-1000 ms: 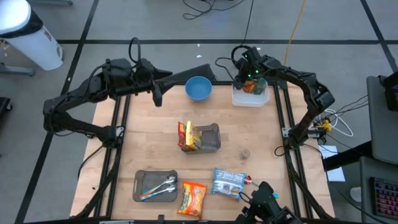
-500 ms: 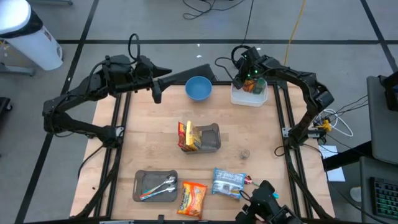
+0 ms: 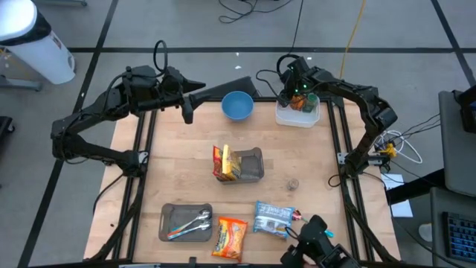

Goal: Pick & Place Food Item
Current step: Put the purple seasoning bottle into the top white bin, then put the brown seasoning bottle into the top white bin

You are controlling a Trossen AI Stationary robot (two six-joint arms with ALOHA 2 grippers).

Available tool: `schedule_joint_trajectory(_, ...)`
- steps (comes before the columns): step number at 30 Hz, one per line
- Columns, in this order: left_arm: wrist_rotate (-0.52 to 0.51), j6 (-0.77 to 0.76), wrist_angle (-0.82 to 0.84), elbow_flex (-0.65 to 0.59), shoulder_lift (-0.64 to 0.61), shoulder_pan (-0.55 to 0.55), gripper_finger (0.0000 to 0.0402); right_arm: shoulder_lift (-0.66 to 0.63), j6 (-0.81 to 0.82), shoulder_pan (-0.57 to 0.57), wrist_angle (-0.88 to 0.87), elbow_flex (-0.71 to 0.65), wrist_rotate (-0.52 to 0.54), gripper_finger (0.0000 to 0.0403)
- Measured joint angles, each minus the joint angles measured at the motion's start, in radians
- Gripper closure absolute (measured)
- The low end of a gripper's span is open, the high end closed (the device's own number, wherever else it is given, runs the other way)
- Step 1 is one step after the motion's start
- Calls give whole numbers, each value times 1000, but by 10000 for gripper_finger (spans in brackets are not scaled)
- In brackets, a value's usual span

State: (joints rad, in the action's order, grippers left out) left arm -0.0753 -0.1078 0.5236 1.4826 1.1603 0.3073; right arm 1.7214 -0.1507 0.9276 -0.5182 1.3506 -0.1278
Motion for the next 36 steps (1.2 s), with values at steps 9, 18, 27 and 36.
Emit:
schedule_joint_trajectory(9, 0, 0, 0, 0, 0, 0, 178, 0, -16, 0, 1, 0, 2, 133)
schedule_joint_trajectory(18, -1, 27, 0, 0, -1, 0, 178, -49, -27, 0, -2, 0, 2, 142)
schedule_joint_trajectory(27, -14, 87, -2, -2, -83, 0, 178, -214, 80, -6, 15, 0, -16, 145)
schedule_joint_trajectory(36, -13, 29, -3, -2, -114, 0, 178, -369, 382, -102, 262, 0, -294, 150)
